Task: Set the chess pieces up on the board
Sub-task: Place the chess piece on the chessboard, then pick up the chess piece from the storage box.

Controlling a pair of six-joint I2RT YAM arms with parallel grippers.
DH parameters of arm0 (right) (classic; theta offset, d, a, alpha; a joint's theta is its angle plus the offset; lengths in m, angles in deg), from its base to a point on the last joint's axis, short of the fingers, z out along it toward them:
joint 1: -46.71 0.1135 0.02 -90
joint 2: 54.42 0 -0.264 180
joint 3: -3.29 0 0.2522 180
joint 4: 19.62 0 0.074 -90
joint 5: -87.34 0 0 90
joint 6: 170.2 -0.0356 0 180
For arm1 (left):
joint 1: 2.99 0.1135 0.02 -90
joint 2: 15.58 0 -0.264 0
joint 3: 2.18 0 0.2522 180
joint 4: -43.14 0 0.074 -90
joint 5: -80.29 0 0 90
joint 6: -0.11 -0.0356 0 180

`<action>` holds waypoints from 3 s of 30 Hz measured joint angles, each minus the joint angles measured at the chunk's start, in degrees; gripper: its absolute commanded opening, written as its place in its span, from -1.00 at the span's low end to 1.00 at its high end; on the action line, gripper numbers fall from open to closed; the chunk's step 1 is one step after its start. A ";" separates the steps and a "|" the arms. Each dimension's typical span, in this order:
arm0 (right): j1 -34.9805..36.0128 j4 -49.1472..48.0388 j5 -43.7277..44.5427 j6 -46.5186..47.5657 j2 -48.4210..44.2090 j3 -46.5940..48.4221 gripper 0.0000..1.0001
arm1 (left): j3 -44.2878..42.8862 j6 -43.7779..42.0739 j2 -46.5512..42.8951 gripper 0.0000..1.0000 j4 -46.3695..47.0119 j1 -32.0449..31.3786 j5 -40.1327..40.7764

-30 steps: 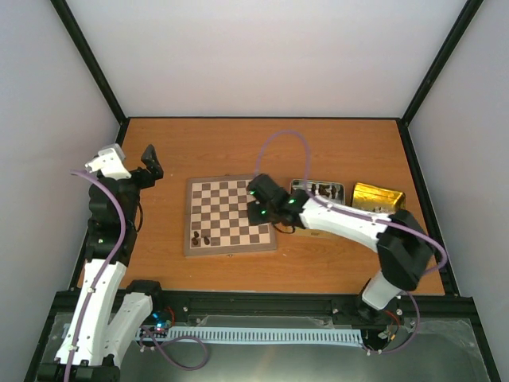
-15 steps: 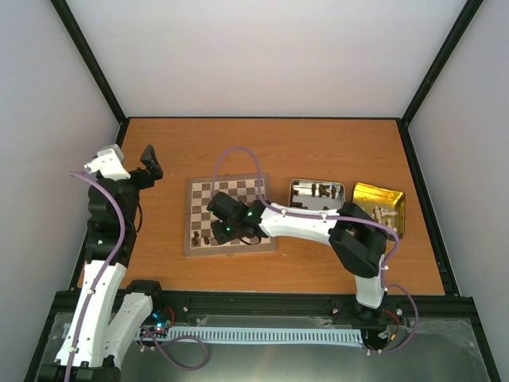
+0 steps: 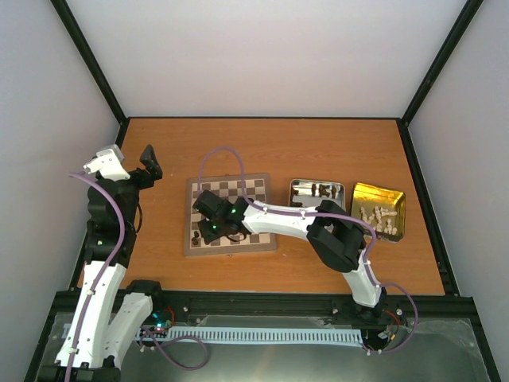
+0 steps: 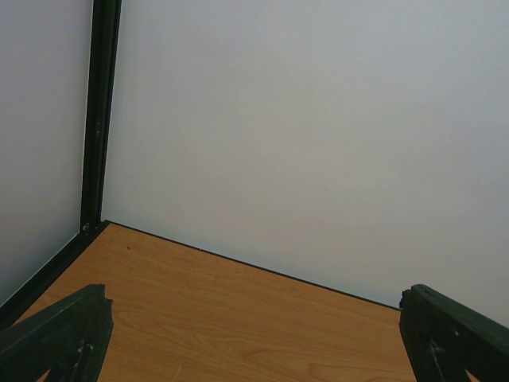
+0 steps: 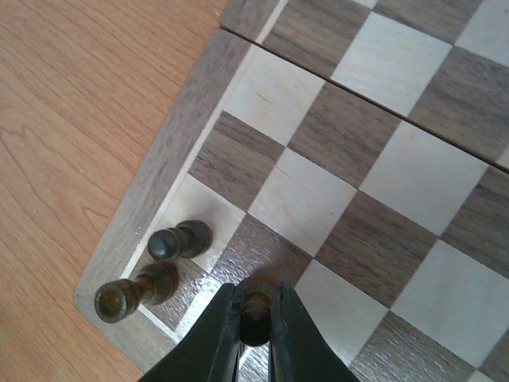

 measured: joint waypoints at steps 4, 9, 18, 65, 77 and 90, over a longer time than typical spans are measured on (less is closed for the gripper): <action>0.09 -0.07 -0.04 0.35 0.59 0.92 -0.79 | 0.00 0.00 0.00 0.99 0.00 0.00 0.00; 0.09 -0.07 0.02 0.59 1.40 1.64 -0.77 | 0.00 0.00 0.00 0.99 0.00 0.00 0.00; 0.11 1.29 0.42 0.83 2.54 3.58 -0.35 | 0.00 0.00 -0.02 0.99 0.00 0.00 0.00; -36.39 2.40 4.26 0.02 -25.59 -34.93 -0.23 | 0.02 0.00 0.11 0.99 0.00 0.02 -0.07; -36.28 3.10 6.12 1.73 -19.74 -32.33 -0.49 | 0.04 0.00 0.11 1.00 0.00 0.02 -0.09; -36.28 -0.61 8.81 2.27 -20.87 -33.90 -0.74 | 0.33 -0.09 0.31 1.00 0.46 0.02 -2.78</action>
